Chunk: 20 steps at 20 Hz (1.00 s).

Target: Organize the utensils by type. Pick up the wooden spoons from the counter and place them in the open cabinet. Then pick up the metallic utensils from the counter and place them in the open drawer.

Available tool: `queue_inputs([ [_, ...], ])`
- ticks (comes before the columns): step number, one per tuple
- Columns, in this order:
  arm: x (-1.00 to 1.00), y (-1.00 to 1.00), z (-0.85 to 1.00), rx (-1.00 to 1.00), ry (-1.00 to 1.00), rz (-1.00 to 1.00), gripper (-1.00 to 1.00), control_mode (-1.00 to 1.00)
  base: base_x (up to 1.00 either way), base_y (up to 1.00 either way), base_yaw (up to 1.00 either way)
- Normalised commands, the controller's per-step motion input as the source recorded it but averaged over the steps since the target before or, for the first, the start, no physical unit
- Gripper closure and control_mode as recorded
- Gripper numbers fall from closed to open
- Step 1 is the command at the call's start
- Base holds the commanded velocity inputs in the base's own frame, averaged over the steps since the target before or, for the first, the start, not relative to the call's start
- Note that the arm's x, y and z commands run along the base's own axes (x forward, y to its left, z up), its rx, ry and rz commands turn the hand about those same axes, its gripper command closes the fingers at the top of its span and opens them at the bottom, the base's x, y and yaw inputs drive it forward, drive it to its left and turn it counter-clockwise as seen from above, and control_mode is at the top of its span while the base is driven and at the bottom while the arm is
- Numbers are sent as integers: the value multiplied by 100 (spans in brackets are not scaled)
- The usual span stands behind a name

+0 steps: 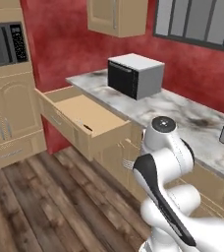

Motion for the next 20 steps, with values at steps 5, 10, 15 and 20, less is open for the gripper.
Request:
queue_inputs([
  [5,0,0,0,0,0,0,100,100,76,1,10],
  [10,0,0,0,0,0,0,100,100,55,0,0],
  [15,0,0,0,0,0,0,100,100,57,-7,3],
  [20,0,0,0,0,0,0,100,100,57,-21,0],
])
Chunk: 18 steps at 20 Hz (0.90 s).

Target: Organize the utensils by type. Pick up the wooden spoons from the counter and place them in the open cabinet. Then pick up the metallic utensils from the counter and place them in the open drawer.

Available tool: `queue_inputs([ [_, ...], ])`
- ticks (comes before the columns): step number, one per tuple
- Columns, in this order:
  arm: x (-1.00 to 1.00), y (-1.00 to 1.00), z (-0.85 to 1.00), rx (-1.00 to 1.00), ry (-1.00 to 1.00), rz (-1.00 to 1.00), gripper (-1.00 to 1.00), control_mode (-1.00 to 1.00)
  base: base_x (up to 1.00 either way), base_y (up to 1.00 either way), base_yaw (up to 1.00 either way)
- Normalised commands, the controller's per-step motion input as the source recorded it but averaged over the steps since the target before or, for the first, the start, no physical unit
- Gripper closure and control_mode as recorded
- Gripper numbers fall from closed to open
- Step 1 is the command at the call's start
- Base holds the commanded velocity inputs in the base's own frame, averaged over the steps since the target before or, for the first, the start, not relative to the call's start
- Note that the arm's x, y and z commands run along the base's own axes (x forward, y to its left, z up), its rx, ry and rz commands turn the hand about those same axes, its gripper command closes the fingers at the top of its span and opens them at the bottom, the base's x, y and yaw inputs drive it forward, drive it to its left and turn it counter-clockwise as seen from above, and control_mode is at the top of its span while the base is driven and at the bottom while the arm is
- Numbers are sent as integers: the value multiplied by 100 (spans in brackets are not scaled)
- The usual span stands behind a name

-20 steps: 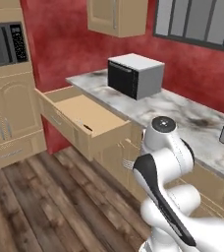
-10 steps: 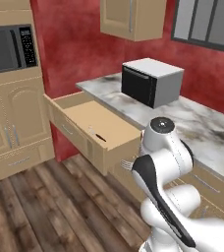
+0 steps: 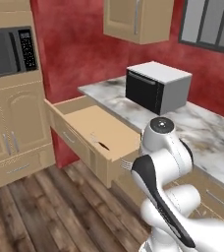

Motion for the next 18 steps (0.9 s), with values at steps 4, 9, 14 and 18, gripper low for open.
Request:
queue_inputs([
  [4,0,0,0,0,0,0,100,100,62,-22,0],
  [9,0,0,0,0,0,0,100,100,66,-3,8],
  [14,0,0,0,0,0,0,100,100,61,-9,9],
  [18,0,0,0,0,0,0,100,100,39,-20,5],
])
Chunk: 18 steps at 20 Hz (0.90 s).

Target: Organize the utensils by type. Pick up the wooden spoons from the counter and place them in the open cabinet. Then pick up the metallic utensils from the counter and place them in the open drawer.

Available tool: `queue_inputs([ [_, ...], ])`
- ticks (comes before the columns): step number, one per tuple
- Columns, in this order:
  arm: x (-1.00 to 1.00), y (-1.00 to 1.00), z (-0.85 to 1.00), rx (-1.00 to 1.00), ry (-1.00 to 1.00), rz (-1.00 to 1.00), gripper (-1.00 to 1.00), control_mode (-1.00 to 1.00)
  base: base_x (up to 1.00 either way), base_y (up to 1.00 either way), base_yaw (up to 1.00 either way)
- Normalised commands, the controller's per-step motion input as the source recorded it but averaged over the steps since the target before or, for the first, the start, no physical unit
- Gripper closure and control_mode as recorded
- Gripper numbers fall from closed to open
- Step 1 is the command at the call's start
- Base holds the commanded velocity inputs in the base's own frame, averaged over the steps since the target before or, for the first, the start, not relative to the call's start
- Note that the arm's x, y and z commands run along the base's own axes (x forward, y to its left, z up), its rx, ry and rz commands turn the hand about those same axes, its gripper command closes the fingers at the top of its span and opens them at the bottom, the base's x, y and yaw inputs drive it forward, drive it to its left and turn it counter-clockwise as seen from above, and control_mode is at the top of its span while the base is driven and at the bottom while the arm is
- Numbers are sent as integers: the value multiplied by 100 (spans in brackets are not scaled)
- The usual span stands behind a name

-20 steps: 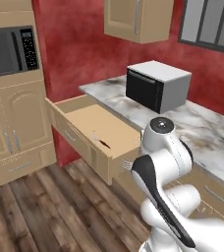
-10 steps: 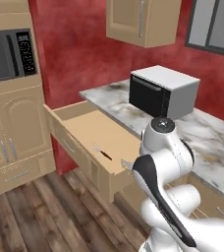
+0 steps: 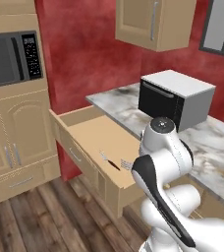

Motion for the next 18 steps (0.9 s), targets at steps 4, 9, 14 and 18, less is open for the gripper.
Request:
queue_inputs([
  [4,0,0,0,0,0,0,100,100,31,-12,2],
  [9,0,0,0,0,0,0,100,100,29,-1,0],
  [14,0,0,0,0,0,0,100,100,48,0,4],
  [18,0,0,0,0,0,0,100,100,24,0,3],
])
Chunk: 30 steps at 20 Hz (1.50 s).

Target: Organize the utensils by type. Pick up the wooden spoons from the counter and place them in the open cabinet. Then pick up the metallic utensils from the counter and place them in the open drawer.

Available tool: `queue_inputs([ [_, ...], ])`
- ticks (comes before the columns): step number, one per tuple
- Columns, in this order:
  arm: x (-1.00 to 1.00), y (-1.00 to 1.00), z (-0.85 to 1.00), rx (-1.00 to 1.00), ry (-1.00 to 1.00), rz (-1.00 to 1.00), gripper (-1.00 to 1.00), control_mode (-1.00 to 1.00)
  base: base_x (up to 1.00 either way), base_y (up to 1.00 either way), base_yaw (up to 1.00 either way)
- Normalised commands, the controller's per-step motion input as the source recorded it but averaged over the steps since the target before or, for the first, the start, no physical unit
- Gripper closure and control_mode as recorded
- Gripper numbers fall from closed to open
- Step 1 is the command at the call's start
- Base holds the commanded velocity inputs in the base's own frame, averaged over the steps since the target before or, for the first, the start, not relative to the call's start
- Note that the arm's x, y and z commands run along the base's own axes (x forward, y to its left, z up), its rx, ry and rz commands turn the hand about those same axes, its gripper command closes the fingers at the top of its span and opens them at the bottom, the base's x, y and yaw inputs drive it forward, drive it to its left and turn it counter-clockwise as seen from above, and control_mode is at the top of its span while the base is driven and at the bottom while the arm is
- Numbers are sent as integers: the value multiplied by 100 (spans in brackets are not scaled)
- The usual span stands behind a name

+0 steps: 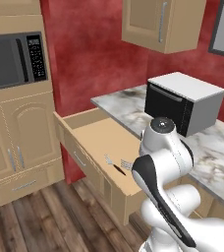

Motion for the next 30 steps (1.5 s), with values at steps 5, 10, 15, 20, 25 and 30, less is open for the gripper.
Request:
queue_inputs([
  [5,0,0,0,0,0,0,100,100,3,0,0],
  [10,0,0,0,0,0,0,100,100,0,0,0],
  [15,0,0,0,0,0,0,100,100,0,0,0],
  [20,0,0,0,0,0,0,100,100,0,0,0],
  [25,9,-4,0,2,0,-2,100,-100,1,-2,0],
  [30,47,-8,0,6,5,-17,100,-100,0,0,0],
])
